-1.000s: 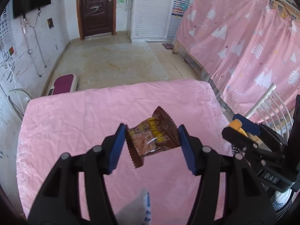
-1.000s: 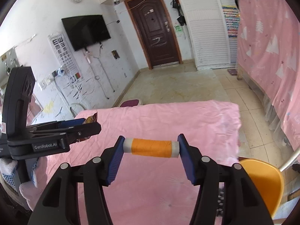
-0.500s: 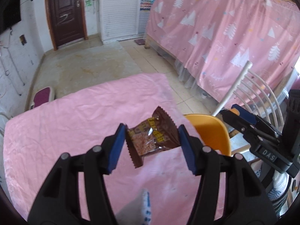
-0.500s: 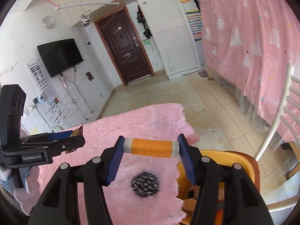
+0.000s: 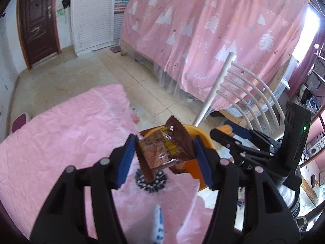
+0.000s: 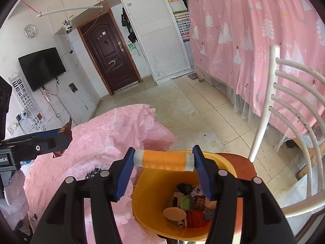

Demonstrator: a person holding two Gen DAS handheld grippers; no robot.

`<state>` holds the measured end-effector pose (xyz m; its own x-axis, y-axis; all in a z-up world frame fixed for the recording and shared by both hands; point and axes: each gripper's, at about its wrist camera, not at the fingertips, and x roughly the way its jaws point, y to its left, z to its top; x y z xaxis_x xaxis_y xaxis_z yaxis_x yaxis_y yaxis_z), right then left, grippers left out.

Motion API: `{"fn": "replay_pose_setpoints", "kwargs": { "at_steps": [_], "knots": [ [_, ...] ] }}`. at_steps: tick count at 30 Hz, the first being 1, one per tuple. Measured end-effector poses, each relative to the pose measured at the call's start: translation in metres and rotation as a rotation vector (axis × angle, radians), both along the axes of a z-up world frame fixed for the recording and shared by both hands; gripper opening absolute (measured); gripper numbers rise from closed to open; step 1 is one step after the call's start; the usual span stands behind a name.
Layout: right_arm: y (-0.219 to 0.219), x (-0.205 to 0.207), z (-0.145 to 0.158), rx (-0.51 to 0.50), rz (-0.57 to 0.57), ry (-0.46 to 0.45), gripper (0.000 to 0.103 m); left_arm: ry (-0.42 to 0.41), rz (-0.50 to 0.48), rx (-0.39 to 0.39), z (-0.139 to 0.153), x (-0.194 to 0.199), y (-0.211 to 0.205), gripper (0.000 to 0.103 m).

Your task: Collect trash

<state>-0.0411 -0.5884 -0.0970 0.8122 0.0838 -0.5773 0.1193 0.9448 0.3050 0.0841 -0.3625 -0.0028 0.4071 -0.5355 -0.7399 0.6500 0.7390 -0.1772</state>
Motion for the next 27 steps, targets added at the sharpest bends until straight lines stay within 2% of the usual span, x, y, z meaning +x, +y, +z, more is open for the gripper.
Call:
{"fn": "replay_pose_setpoints", "kwargs": {
  "at_steps": [3,5,8,16,19,22,27],
  "knots": [
    [-0.008,-0.005,-0.006,0.007,-0.004,0.006,0.048,-0.002,-0.031,-0.009,-0.002,-0.003,-0.015,0.061],
    [-0.01,-0.005,-0.009,0.011,-0.005,0.012,0.048,-0.005,-0.048,-0.02,-0.003,-0.004,-0.024,0.072],
    [-0.013,-0.006,-0.014,0.017,-0.012,0.022,0.049,-0.012,-0.052,-0.032,-0.002,-0.006,-0.033,0.082],
    [-0.015,-0.004,-0.019,0.025,-0.025,0.031,0.058,-0.008,-0.035,-0.038,0.0,-0.007,-0.034,0.085],
    [-0.012,-0.003,-0.018,0.021,-0.025,0.028,0.061,-0.022,-0.016,-0.056,0.003,-0.009,-0.02,0.091],
    [-0.009,-0.001,-0.016,0.019,-0.028,0.028,0.065,-0.029,-0.001,-0.07,0.006,-0.008,-0.006,0.091],
    [0.005,0.003,-0.004,0.014,-0.032,0.019,0.083,-0.066,0.052,-0.102,0.011,-0.008,0.027,0.096]
  ]
}}
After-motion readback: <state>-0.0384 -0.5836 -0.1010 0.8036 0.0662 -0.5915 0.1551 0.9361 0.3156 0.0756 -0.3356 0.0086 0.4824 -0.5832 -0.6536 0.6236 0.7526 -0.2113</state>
